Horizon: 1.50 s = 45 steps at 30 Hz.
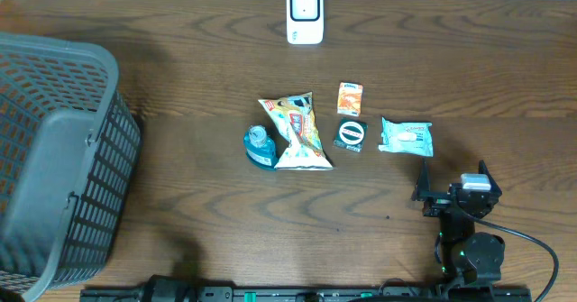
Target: Scan the item barcode
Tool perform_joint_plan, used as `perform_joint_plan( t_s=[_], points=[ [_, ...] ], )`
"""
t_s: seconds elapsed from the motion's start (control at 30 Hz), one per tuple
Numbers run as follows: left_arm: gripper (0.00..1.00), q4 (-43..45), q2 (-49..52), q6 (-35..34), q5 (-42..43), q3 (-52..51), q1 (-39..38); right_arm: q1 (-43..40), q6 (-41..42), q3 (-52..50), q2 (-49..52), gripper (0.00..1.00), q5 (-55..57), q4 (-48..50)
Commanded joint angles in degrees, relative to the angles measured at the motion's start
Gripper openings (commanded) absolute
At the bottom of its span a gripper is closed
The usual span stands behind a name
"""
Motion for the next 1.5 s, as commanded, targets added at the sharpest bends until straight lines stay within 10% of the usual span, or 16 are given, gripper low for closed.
perform_joint_plan(
  t_s=[0.0, 0.3, 1.07, 1.47],
  points=[
    [0.98, 0.5, -1.5, -0.8, -0.3, -1.0, 1.7, 0.3, -0.5, 0.0, -0.3, 0.99, -0.1, -0.2],
    [0.98, 1.4, -6.1, -3.8, 0.1, -2.4, 4.9, 0.3, -0.5, 0.0, -0.3, 0.99, -0.1, -0.2],
    [0.98, 1.8, -15.0, -42.8, 1.4, -16.6, 11.5, 0.3, -0.7, 0.0, -0.3, 0.99, 0.3, 2.5],
    [0.98, 4.3, -17.0, -44.1, 5.1, -21.9, 11.7, 0.3, -0.7, 0.0, -0.2, 0.99, 0.1, -0.2]
  ],
)
